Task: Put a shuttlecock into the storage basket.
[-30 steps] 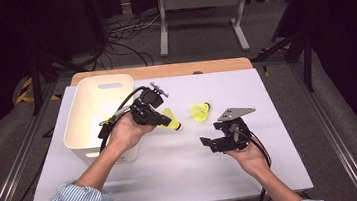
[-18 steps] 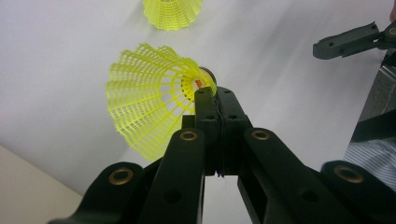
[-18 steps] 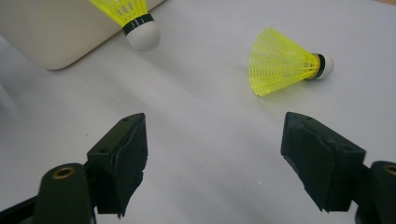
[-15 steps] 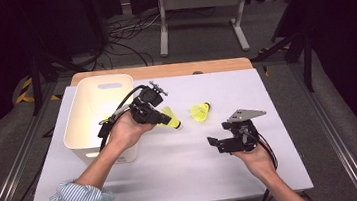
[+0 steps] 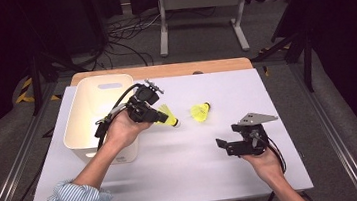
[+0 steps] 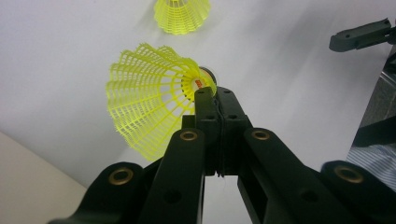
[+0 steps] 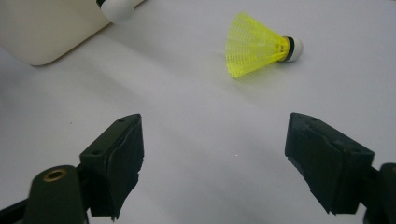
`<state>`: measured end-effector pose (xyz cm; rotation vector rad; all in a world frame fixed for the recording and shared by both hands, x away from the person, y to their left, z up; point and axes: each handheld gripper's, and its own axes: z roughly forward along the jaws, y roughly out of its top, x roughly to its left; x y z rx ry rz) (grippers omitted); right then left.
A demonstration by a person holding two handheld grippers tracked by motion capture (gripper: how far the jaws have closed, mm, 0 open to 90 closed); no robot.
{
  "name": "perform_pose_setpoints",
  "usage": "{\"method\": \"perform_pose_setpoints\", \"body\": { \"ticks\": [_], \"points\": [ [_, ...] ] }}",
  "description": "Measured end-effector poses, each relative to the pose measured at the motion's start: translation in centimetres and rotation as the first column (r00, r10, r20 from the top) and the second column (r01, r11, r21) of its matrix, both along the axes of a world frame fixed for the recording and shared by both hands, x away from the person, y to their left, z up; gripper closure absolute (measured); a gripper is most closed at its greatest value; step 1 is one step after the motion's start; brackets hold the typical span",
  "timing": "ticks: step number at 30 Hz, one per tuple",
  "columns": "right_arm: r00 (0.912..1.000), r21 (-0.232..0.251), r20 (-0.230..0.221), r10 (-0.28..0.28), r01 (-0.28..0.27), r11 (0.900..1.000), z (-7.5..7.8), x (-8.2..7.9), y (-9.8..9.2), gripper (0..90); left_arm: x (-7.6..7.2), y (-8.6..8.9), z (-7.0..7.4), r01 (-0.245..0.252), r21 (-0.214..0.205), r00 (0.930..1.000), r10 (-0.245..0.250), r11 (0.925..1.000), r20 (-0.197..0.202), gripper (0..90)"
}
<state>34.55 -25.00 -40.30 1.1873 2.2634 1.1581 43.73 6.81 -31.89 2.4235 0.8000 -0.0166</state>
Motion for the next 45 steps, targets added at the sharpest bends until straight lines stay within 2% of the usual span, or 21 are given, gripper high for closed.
{"method": "perform_pose_setpoints", "body": {
  "ticks": [16, 25, 35, 45],
  "points": [
    [0.9988, 0.036, 0.012, -0.048, 0.048, 0.9982, -1.6, -1.4, -1.5, 17.4, 0.2, 0.6, 0.3, -0.021, -0.008, 0.9997, 0.021, 0.9997, 0.010, 89.5],
    [0.9964, 0.035, 0.018, -0.083, 0.082, 0.9960, -2.5, -2.2, -2.6, 15.7, 0.2, 0.8, 0.4, -0.035, -0.009, 0.9992, 0.035, 0.9993, 0.020, 89.5],
    [0.9867, 0.065, 0.063, -0.150, 0.145, 0.9872, -3.3, -3.1, -4.4, 14.3, 0.2, 1.5, 0.8, -0.059, -0.020, 0.9979, 0.059, 0.9981, 0.025, 89.6],
    [0.9762, 0.084, 0.093, -0.196, 0.188, 0.9786, -3.8, -3.6, -5.7, 14.0, 0.6, 2.9, 1.7, -0.112, -0.041, 0.9929, 0.114, 0.9928, 0.035, 89.5]
  ]
}}
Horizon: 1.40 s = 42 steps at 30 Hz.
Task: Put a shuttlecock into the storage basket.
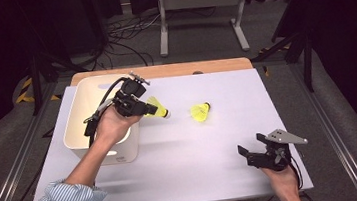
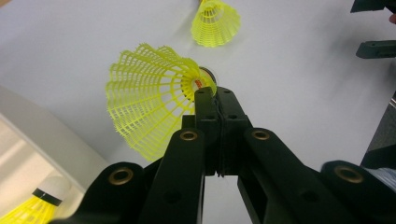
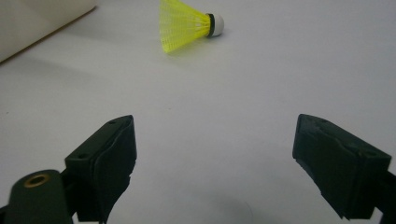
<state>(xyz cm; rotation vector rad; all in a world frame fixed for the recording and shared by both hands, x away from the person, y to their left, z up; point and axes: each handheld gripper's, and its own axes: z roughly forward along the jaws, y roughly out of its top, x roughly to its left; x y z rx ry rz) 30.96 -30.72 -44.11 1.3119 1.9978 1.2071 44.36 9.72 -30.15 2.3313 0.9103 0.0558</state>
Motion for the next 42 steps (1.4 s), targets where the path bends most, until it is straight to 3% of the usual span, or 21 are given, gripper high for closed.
{"method": "perform_pose_setpoints", "body": {
  "ticks": [20, 35, 42],
  "points": [
    [0.9996, -0.035, -0.007, -0.028, 0.028, 0.9990, -0.9, -0.1, -0.6, 14.3, 0.6, 2.0, 1.2, -0.080, -0.012, 0.9966, 0.080, 0.9967, 0.018, 89.5],
    [0.9997, -0.053, -0.016, -0.018, 0.017, 0.9985, -1.1, -0.1, -0.3, 14.4, 0.2, 2.9, 3.1, -0.105, -0.028, 0.9932, 0.106, 0.9941, 0.047, 89.5],
    [0.9997, -0.053, -0.016, -0.018, 0.017, 0.9985, -1.1, -0.1, -0.3, 14.4, 0.1, 3.9, 4.2, -0.137, -0.029, 0.9878, 0.138, 0.9902, 0.071, 89.5]
  ]
}}
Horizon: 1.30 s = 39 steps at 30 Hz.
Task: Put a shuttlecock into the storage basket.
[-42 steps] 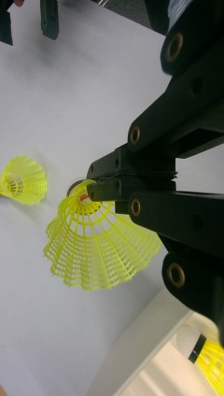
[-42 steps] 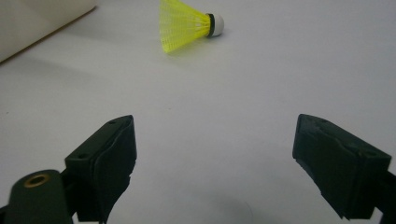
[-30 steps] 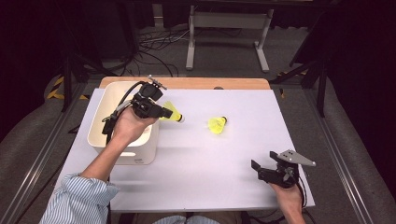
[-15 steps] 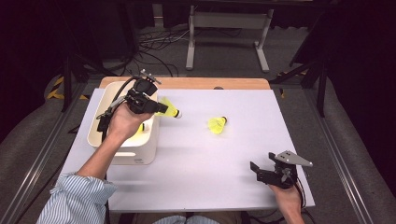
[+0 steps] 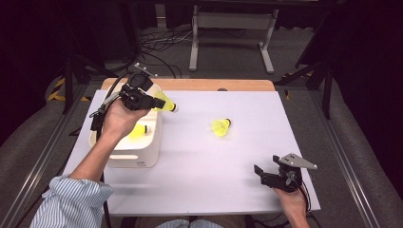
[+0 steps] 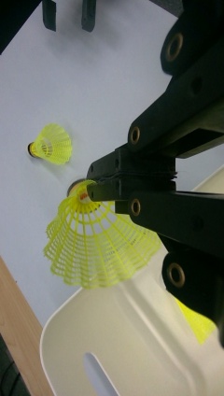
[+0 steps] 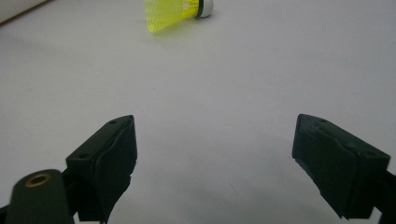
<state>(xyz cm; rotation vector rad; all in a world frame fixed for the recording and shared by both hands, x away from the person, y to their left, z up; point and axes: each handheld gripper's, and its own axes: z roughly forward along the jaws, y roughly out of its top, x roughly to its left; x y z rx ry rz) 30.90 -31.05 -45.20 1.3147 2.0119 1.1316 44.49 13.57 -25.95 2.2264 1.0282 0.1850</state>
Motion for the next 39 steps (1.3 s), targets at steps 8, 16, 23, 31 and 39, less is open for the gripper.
{"method": "perform_pose_setpoints", "body": {
  "ticks": [8, 16, 23, 31, 39],
  "points": [
    [1.0000, 0.000, -0.003, -0.001, 0.001, 1.0000, 0.0, 0.0, 0.0, 14.4, 0.2, 1.0, 0.2, -0.036, 0.001, 0.9993, 0.036, 0.9994, 0.010, 89.5],
    [1.0000, -0.007, -0.002, 0.001, -0.001, 1.0000, 0.0, 0.0, 0.0, 14.4, 0.3, 1.8, 0.2, -0.063, -0.002, 0.9979, 0.063, 0.9980, 0.010, 89.6],
    [1.0000, -0.005, -0.004, 0.002, -0.002, 1.0000, 0.0, 0.0, -0.1, 14.4, 0.5, 2.6, 0.1, -0.094, 0.000, 0.9955, 0.094, 0.9955, 0.010, 89.6],
    [0.9999, -0.001, -0.010, 0.003, -0.003, 1.0000, 0.0, 0.1, -0.1, 14.5, 0.5, 3.7, 0.0, -0.126, -0.009, 0.9919, 0.126, 0.9920, 0.011, 89.6],
    [0.9999, -0.006, -0.012, 0.006, -0.006, 1.0000, -0.1, 0.1, 0.0, 14.5, 0.6, 4.3, -0.3, -0.146, 0.002, 0.9892, 0.146, 0.9893, 0.014, 89.6]
  ]
}}
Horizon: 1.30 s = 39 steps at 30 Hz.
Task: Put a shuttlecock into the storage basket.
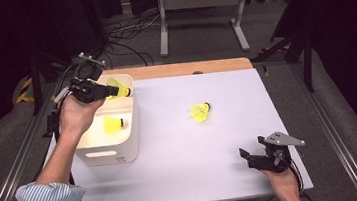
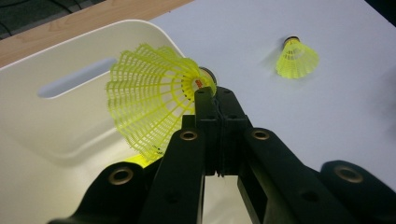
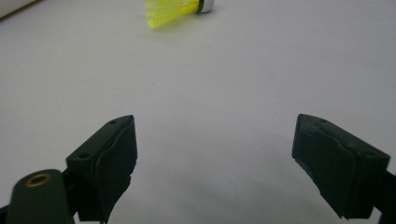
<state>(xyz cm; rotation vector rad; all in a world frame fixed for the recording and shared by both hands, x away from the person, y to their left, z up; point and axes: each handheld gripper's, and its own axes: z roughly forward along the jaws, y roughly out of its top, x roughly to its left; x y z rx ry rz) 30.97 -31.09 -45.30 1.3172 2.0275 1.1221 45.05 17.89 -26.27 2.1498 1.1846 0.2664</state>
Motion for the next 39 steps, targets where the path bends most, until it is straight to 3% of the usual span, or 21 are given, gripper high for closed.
{"method": "perform_pose_setpoints", "body": {
  "ticks": [21, 39],
  "points": [
    [1.0000, 0.000, -0.002, -0.004, 0.004, 1.0000, 0.0, 0.0, -0.1, 14.7, 1.2, 0.7, -2.7, -0.044, 0.038, 0.9981, 0.045, 0.9983, -0.042, 89.5],
    [1.0000, 0.004, -0.004, -0.007, 0.007, 1.0000, 0.0, 0.0, -0.3, 14.7, 2.5, 0.2, -4.4, -0.063, 0.064, 0.9952, 0.067, 0.9960, -0.071, 89.5]
  ]
}}
